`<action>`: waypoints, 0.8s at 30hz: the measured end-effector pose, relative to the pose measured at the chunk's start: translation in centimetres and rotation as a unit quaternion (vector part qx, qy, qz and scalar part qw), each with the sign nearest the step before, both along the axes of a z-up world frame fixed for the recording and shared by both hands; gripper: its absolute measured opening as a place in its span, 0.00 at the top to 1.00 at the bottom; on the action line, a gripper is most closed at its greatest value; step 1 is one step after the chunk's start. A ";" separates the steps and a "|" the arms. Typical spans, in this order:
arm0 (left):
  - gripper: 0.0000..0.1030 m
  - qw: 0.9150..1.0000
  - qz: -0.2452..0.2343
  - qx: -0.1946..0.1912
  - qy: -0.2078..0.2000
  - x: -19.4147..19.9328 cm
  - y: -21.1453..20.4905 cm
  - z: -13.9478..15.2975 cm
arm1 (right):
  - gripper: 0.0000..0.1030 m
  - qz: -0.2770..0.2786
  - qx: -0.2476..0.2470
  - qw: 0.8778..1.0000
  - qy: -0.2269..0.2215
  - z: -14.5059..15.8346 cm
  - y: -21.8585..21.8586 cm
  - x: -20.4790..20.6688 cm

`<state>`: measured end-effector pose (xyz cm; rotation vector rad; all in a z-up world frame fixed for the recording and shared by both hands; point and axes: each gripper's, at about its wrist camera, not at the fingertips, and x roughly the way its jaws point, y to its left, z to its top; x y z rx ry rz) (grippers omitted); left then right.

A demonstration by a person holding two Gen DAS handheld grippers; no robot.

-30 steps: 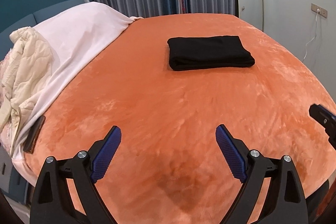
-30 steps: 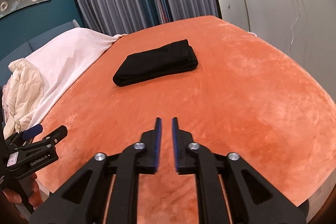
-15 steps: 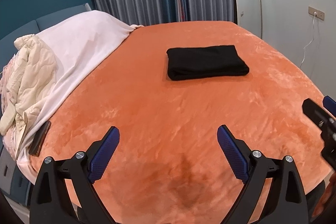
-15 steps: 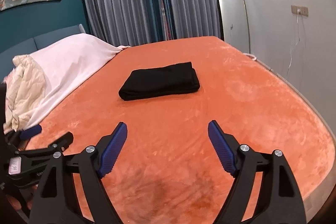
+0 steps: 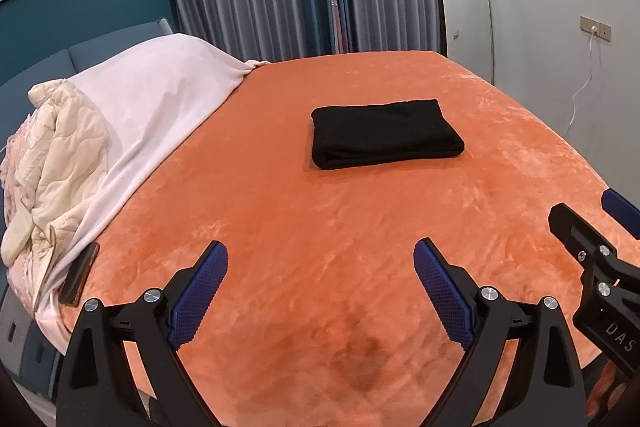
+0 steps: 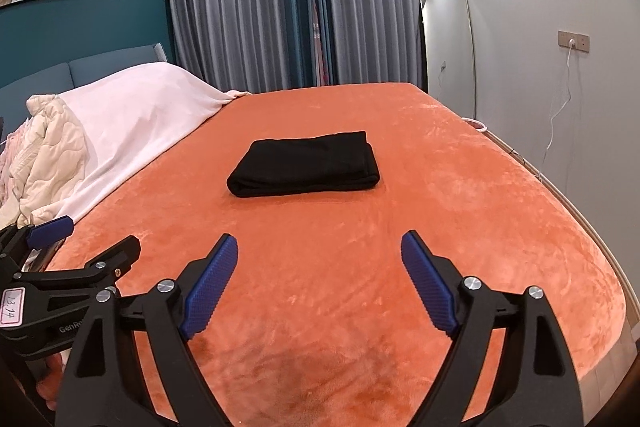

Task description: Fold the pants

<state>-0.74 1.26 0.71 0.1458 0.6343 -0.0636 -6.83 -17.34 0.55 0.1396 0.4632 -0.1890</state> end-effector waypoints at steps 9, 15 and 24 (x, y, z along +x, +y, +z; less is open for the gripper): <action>0.10 1.000 0.006 0.002 0.000 0.1 0.3 0.0 | 0.21 0.000 0.003 1.000 0.002 -0.2 0.4 0.0; 0.10 1.000 0.005 0.005 0.000 0.0 0.3 0.0 | 0.21 0.001 0.002 1.000 0.004 -0.3 0.8 -0.1; 0.10 1.000 0.000 -0.007 0.013 0.4 0.3 -0.1 | 0.21 0.000 0.003 1.000 0.005 -0.3 0.8 -0.1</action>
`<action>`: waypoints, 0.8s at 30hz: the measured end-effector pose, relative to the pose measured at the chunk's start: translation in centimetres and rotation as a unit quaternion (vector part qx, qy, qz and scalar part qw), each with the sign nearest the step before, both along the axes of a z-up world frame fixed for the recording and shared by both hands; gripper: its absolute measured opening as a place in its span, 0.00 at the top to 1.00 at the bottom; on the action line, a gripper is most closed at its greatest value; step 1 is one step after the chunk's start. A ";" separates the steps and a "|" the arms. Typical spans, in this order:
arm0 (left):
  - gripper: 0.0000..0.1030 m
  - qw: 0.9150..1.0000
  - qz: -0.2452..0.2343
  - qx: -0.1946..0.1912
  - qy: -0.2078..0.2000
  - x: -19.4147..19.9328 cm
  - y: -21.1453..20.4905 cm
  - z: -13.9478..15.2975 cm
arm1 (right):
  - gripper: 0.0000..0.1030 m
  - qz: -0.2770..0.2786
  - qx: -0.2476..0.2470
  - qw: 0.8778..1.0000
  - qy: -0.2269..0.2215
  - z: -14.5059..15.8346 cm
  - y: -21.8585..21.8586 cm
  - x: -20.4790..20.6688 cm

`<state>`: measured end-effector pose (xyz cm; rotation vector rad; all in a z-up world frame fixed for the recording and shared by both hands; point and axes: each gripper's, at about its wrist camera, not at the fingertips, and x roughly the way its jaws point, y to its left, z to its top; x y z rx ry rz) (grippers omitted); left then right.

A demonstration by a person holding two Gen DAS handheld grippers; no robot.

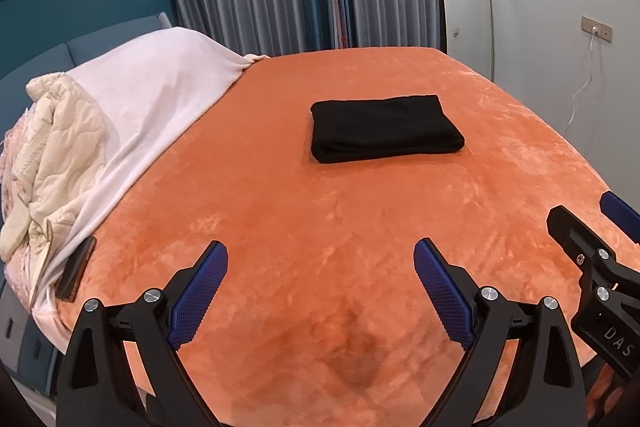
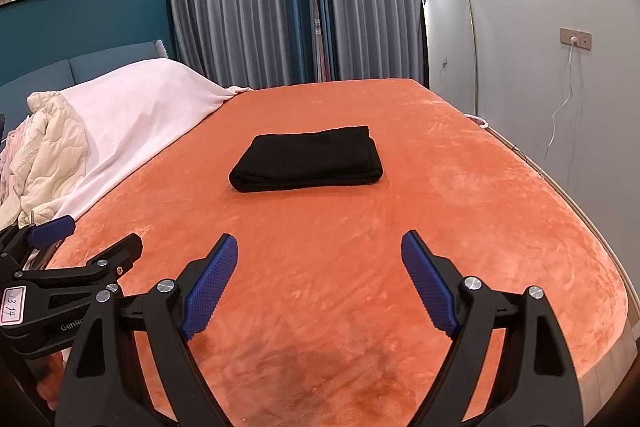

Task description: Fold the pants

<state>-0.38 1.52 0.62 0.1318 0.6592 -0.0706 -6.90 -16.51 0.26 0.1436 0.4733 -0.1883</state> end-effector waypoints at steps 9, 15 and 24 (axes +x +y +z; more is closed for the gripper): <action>0.10 1.000 0.000 0.002 0.003 0.2 -0.2 -0.2 | 0.21 -0.002 0.001 1.000 0.001 0.0 0.1 0.0; 0.10 1.000 0.000 0.002 0.002 0.1 -0.2 -0.2 | 0.21 -0.002 0.000 1.000 0.002 -0.1 0.2 -0.1; 0.10 1.000 -0.003 -0.009 -0.001 -0.1 -0.1 -0.2 | 0.20 -0.002 0.001 1.000 0.004 -0.2 0.2 -0.1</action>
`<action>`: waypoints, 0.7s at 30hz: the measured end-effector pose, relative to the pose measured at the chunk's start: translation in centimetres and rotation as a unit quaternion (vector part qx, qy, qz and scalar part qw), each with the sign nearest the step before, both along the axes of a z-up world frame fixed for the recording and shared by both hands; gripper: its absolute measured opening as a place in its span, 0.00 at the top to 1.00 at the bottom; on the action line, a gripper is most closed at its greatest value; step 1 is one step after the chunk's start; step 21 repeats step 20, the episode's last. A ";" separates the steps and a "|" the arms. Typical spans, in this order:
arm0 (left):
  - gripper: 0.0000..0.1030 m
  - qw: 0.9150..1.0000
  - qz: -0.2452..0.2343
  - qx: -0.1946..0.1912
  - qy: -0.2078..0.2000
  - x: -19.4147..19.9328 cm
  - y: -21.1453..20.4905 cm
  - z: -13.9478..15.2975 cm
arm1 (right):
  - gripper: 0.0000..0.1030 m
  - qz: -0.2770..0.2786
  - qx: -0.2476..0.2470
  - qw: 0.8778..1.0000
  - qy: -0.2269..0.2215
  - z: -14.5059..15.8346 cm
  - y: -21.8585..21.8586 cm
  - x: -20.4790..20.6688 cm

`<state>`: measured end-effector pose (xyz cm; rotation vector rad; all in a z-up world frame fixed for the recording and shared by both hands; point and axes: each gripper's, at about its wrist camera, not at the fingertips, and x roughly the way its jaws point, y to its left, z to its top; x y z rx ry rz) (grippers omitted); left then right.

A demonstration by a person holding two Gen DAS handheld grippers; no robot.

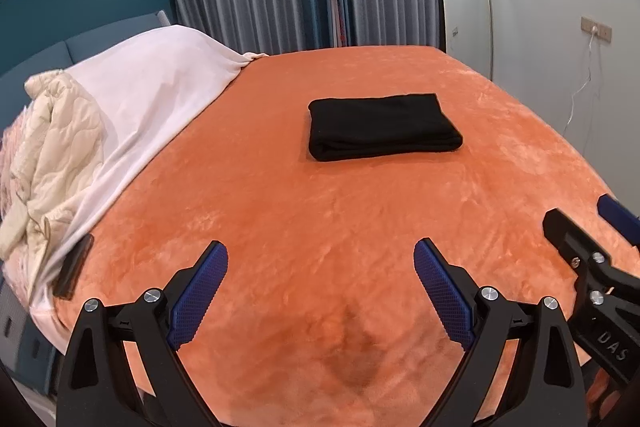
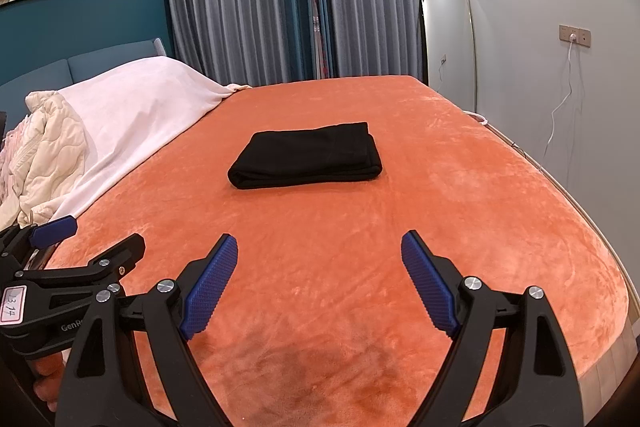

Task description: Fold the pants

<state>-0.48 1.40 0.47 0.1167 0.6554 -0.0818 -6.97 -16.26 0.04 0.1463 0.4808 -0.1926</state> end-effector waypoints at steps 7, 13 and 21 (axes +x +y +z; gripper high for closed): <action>0.10 1.000 -0.013 0.000 -0.005 -0.3 -0.4 0.0 | 0.21 0.000 0.002 1.000 0.001 -0.2 0.1 -0.1; 0.10 1.000 -0.001 0.019 -0.009 -0.2 -0.4 -0.2 | 0.20 -0.001 0.003 1.000 0.002 -0.2 -0.2 -0.1; 0.10 1.000 -0.013 0.018 -0.014 -0.4 -0.5 -0.1 | 0.20 -0.003 0.004 1.000 0.003 -0.2 -0.3 -0.2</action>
